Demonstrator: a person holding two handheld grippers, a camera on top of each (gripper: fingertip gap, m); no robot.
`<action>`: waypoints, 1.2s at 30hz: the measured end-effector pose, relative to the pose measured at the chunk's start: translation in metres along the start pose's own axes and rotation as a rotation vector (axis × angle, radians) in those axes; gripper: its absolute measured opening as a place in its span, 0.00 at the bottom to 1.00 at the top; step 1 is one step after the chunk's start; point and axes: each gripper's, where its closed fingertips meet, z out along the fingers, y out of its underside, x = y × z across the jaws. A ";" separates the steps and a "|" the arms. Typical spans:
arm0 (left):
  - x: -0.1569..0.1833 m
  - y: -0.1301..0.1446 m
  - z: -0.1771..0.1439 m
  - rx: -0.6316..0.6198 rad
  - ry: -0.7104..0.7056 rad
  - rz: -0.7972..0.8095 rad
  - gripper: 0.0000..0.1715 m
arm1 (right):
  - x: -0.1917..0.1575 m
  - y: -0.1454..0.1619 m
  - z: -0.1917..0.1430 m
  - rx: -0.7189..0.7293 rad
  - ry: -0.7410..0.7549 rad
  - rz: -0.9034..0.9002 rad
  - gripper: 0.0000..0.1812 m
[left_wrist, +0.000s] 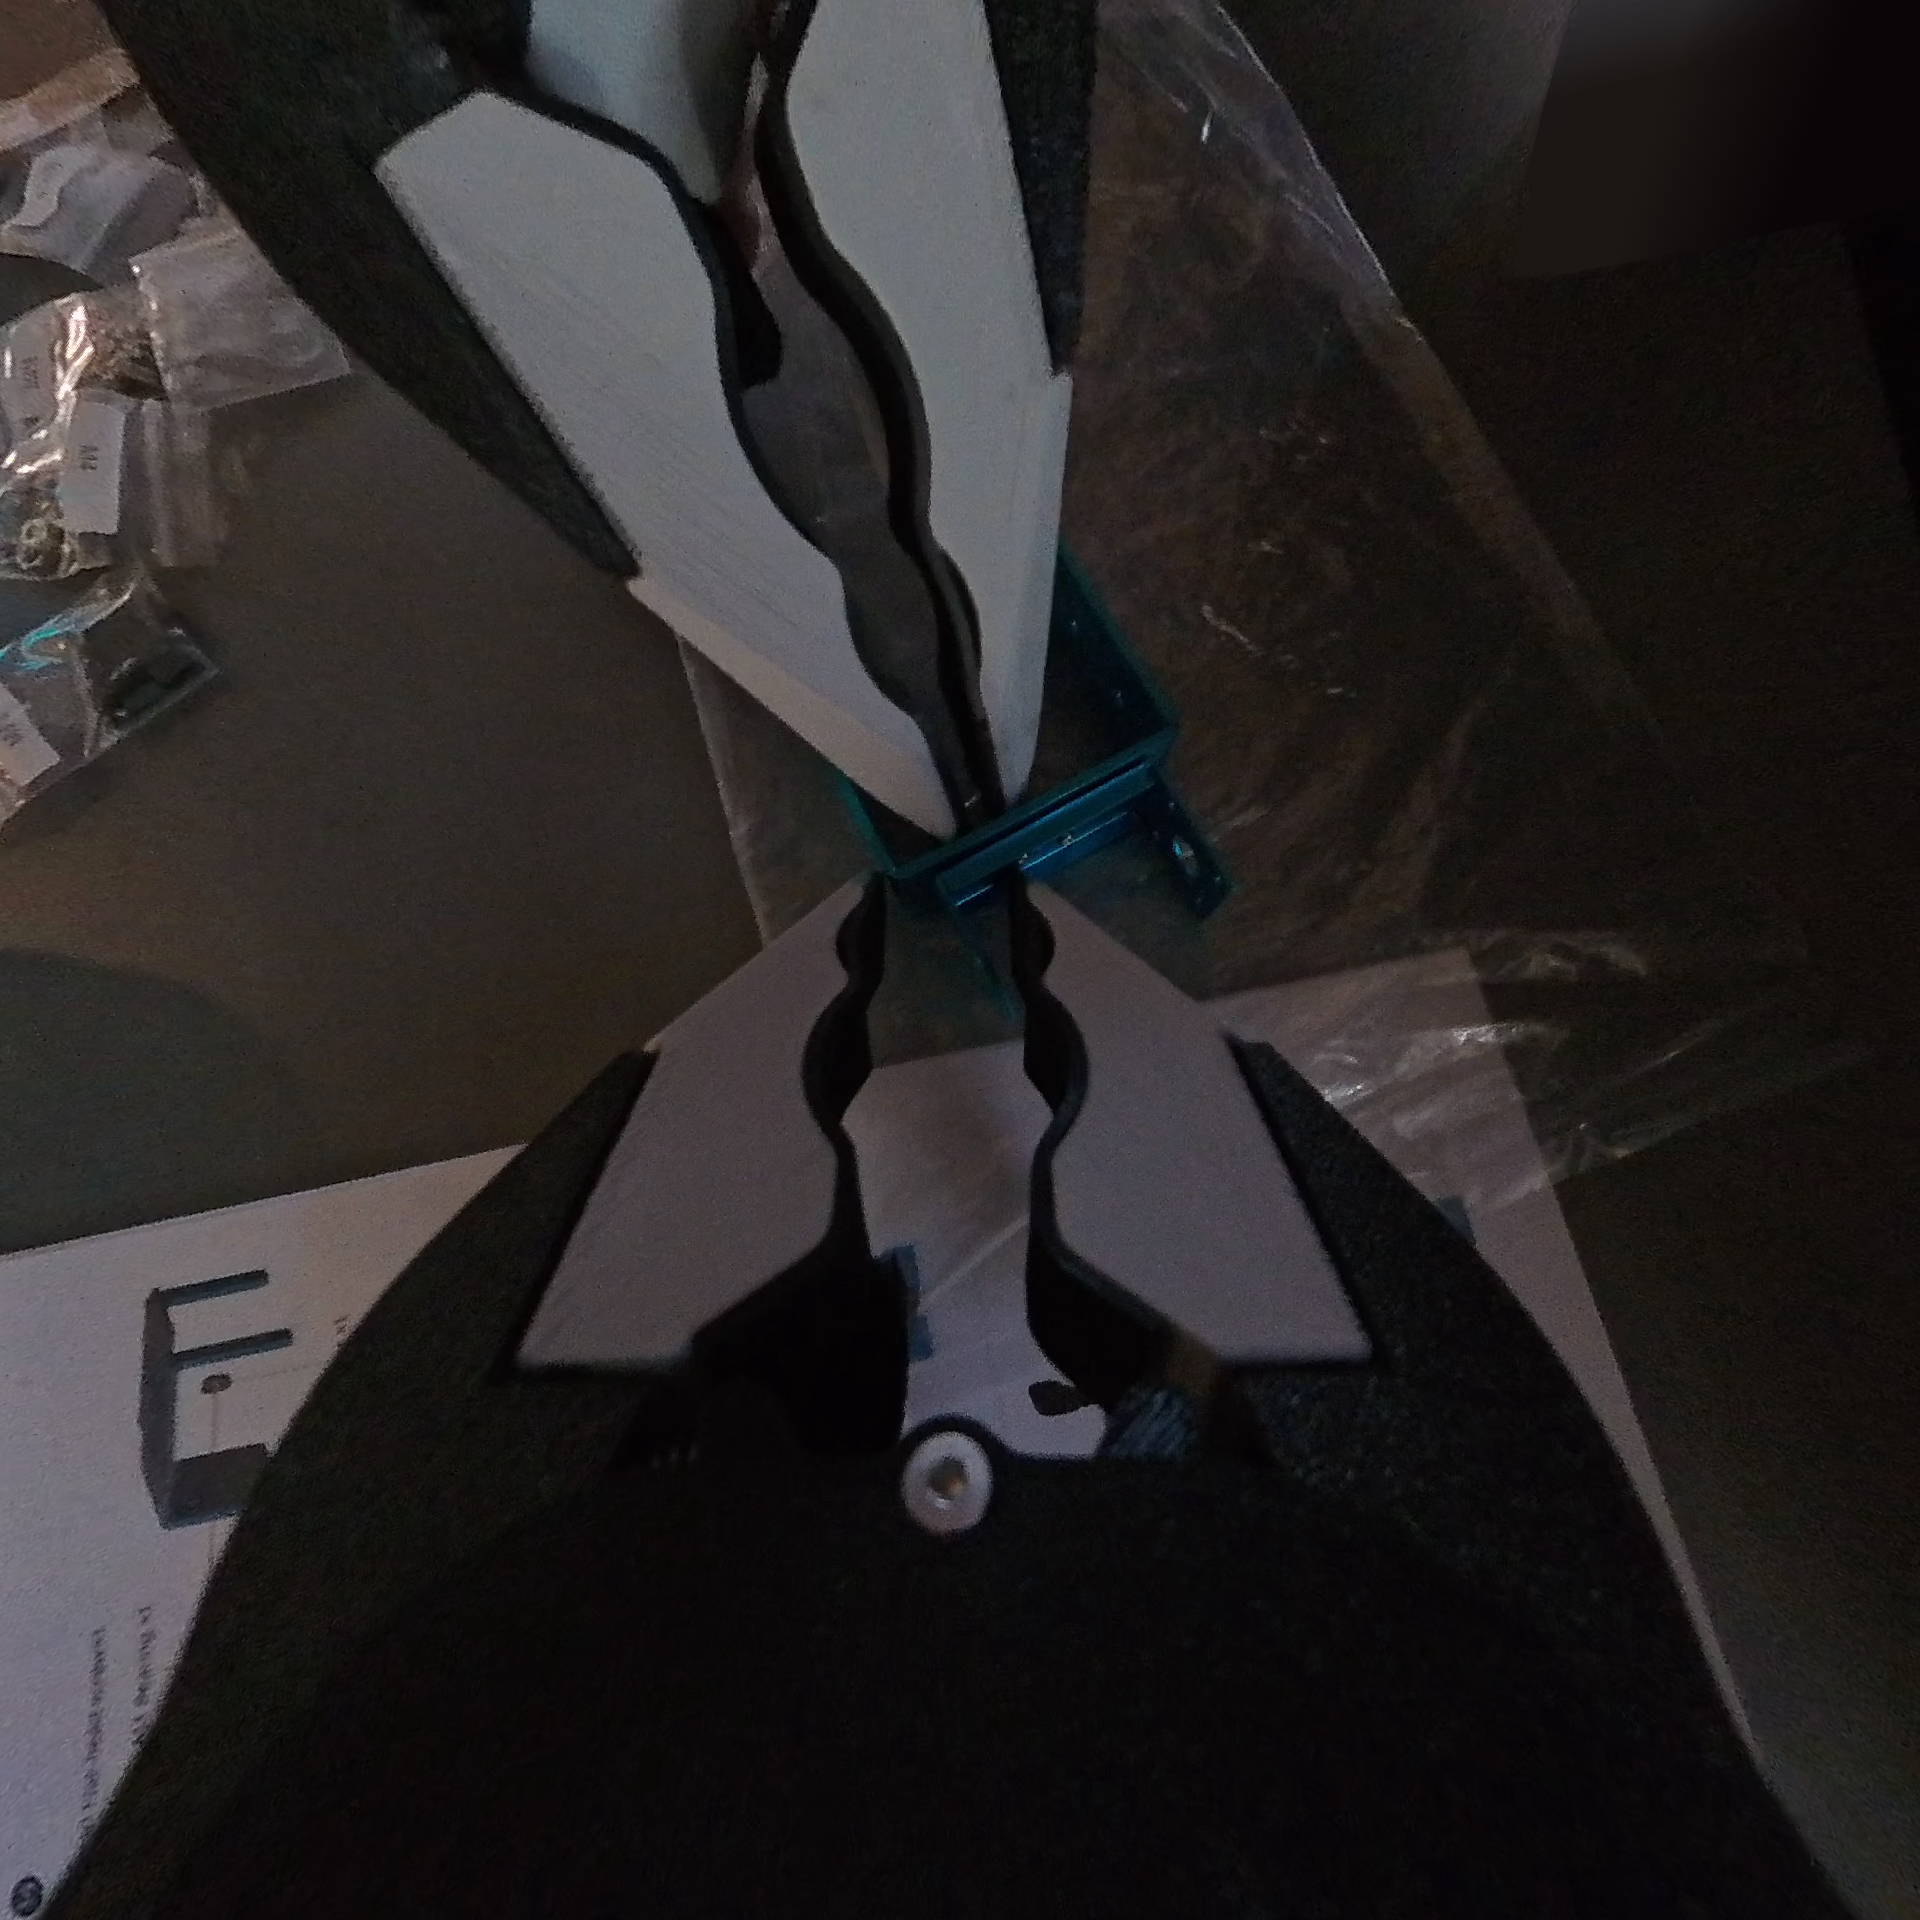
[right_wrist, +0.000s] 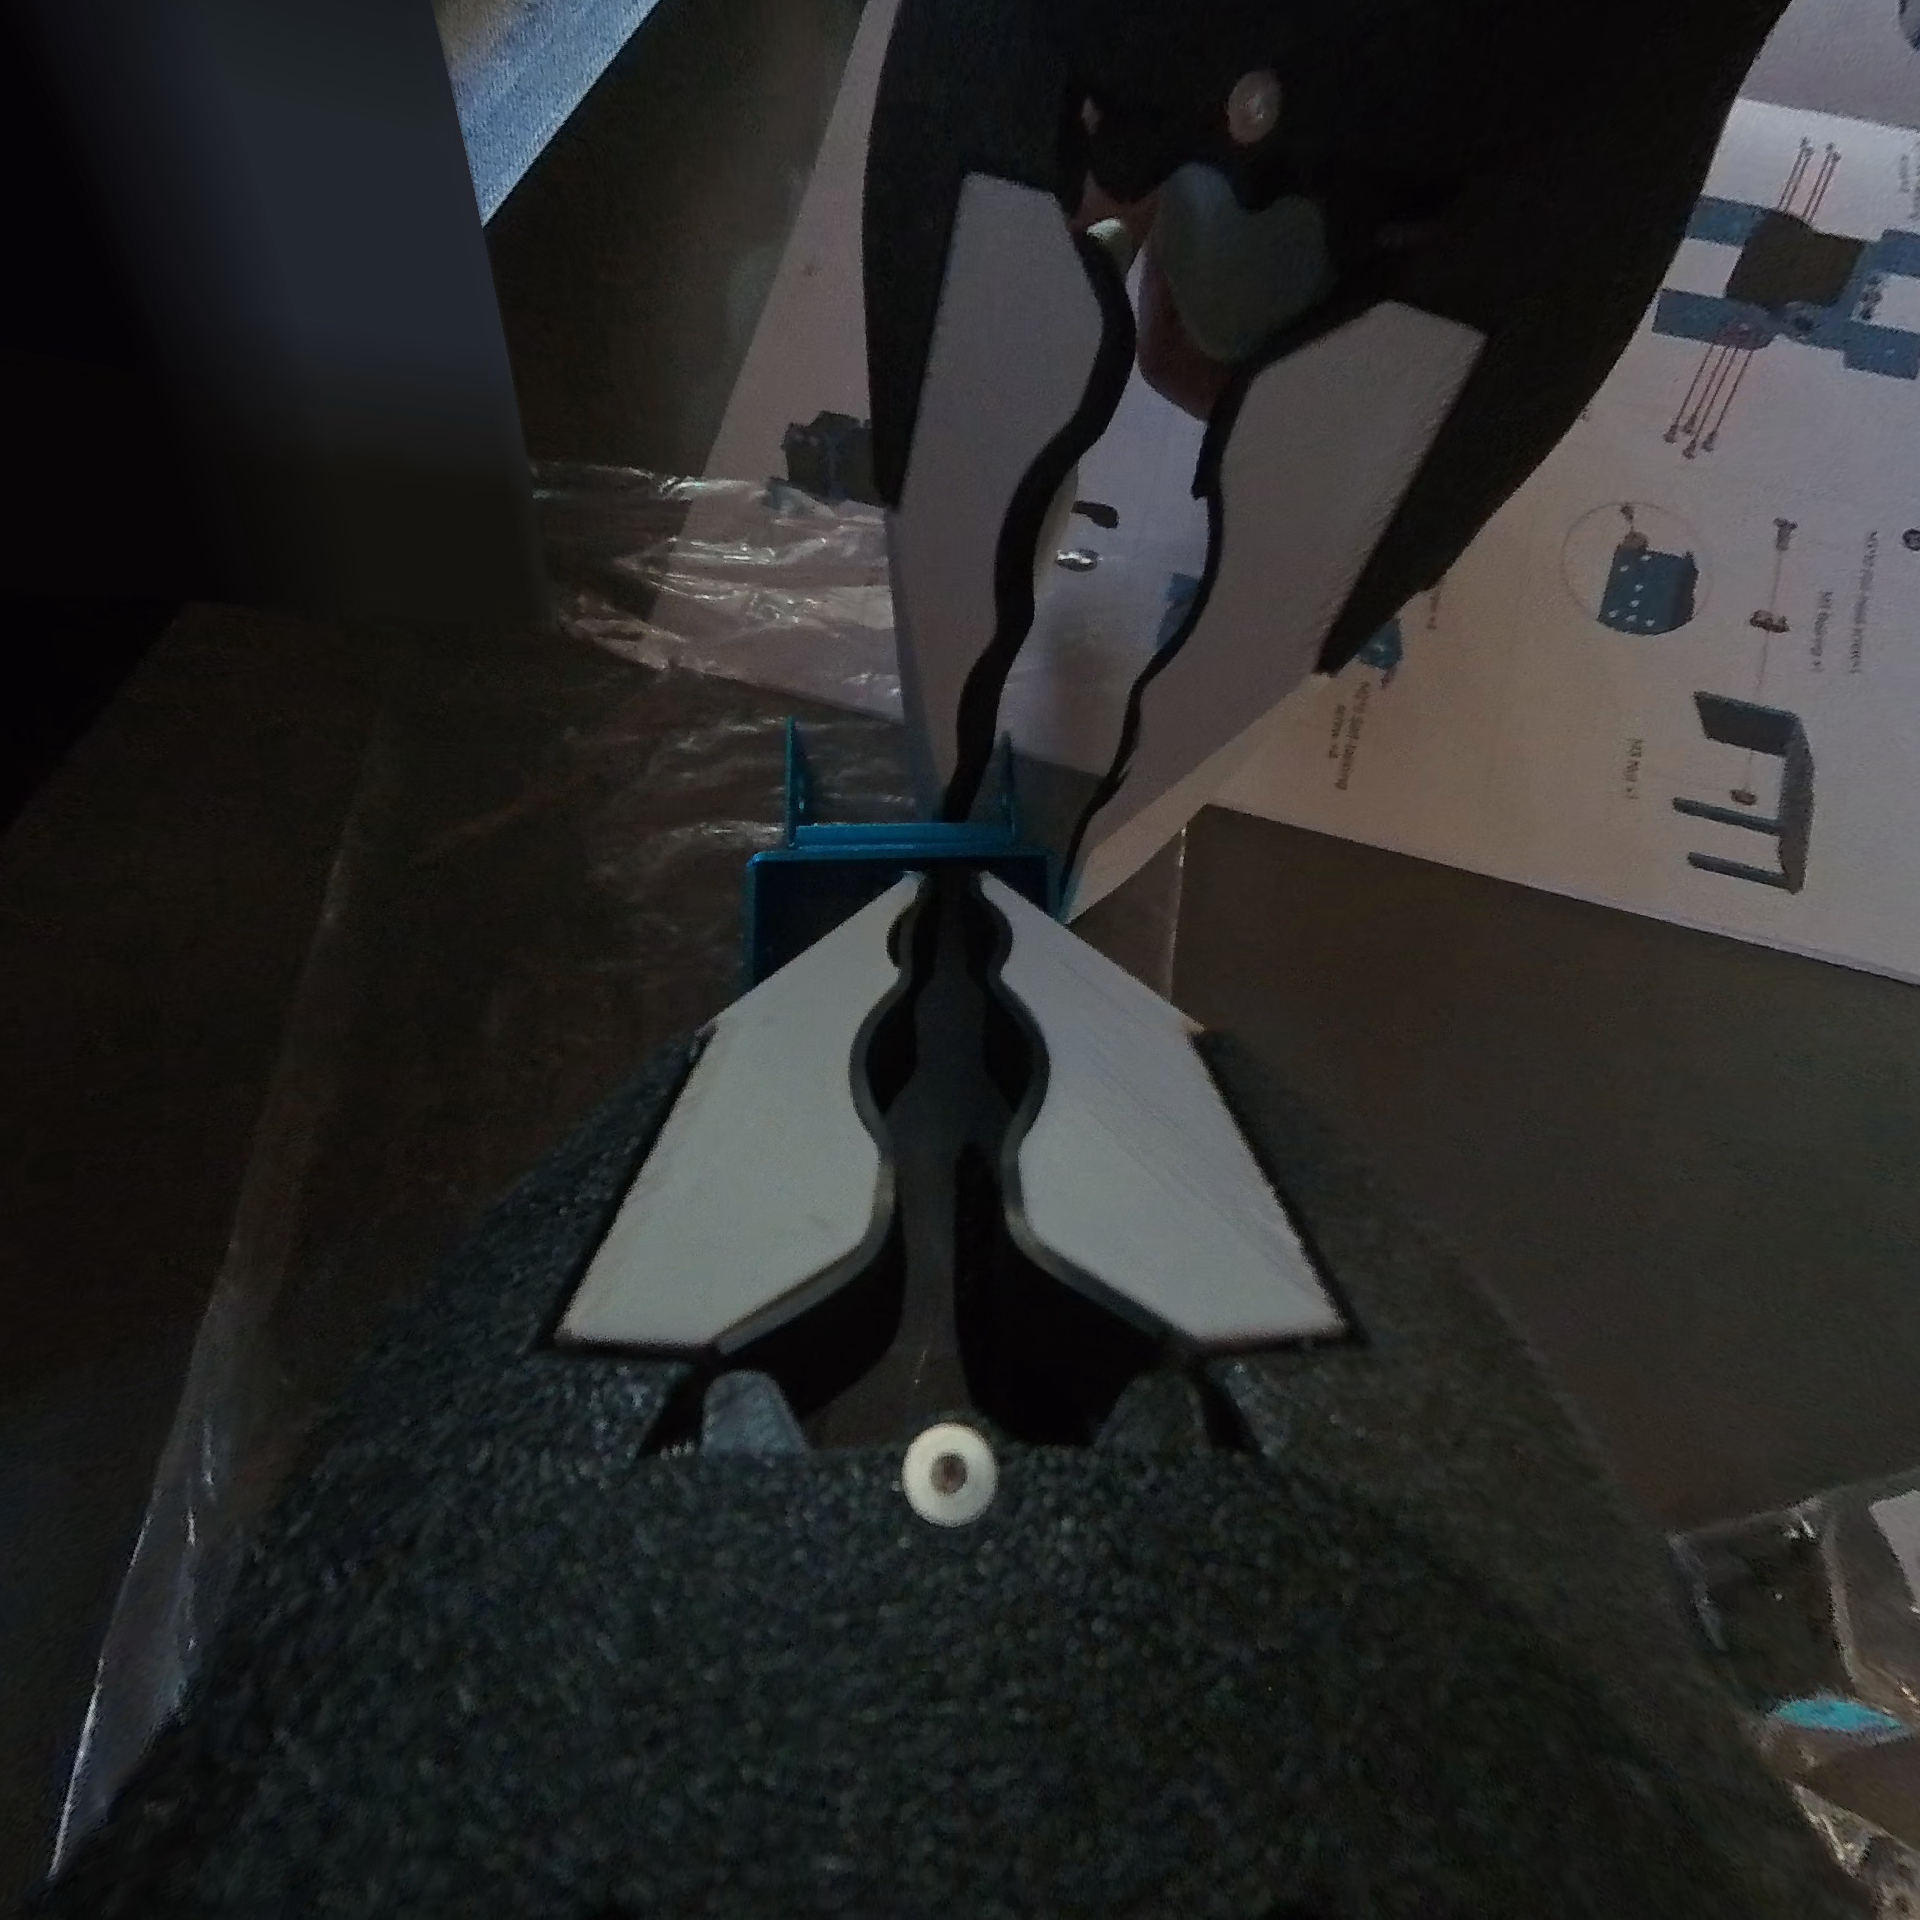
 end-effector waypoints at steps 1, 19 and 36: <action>0.000 0.000 0.000 0.000 0.000 -0.001 0.13 | 0.000 0.001 -0.001 -0.003 0.003 -0.003 0.02; -0.001 0.001 -0.001 -0.005 -0.003 0.003 0.13 | -0.003 0.015 -0.002 -0.141 -0.017 -0.039 0.08; -0.001 0.001 -0.001 -0.008 -0.008 0.005 0.13 | -0.004 0.016 0.004 -0.192 -0.043 -0.021 0.02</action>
